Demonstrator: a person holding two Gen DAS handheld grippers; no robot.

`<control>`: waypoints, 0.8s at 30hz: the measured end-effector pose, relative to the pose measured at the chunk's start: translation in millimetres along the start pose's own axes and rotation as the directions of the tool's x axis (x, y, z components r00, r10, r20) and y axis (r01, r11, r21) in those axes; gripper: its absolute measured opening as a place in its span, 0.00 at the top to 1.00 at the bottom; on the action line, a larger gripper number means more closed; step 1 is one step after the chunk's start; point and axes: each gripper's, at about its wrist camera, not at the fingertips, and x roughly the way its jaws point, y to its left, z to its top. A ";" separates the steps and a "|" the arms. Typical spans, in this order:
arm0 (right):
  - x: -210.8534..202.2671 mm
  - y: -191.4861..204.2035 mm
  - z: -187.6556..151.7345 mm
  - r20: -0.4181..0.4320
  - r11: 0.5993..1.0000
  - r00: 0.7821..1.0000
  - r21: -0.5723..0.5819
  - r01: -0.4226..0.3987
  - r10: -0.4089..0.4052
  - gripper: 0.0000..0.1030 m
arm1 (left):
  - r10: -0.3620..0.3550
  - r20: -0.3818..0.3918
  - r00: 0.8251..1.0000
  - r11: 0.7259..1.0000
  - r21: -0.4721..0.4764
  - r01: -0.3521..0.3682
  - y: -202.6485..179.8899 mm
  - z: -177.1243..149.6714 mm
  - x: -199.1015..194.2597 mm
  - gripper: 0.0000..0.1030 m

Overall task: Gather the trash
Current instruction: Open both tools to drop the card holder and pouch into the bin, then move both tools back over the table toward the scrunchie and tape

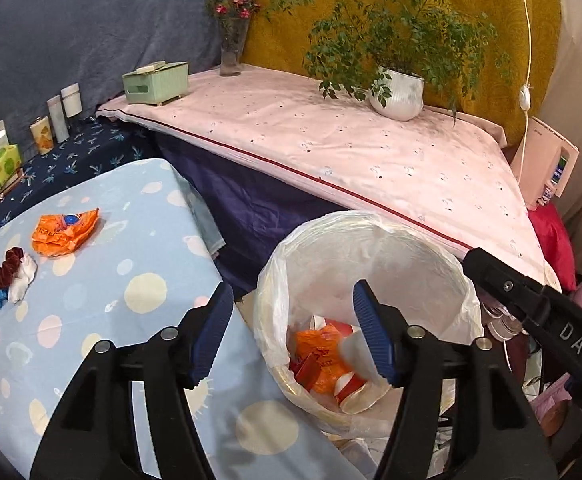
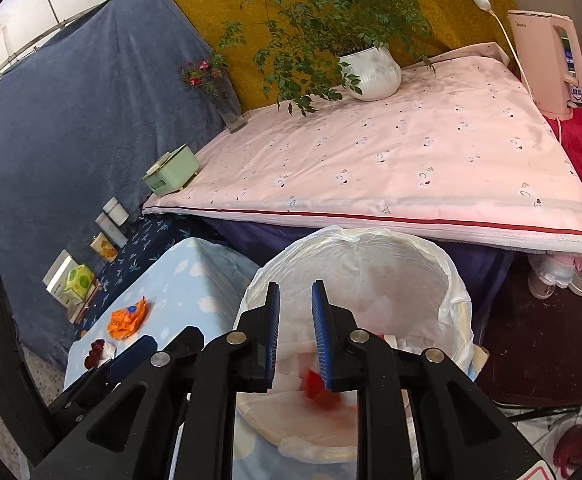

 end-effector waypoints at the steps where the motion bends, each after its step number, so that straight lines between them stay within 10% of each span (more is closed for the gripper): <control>1: -0.1 -0.6 -0.3 0.000 1.000 1.000 -0.001 0.001 -0.001 0.81 | 0.003 -0.002 1.000 1.000 -0.002 -0.003 0.9 0.2 0.5 0.43; 24: 7.6 68.0 -19.0 -0.054 0.988 0.997 -0.138 -0.063 0.056 0.81 | 0.108 0.013 0.994 0.987 -0.125 -0.105 81.6 -4.7 -23.3 0.43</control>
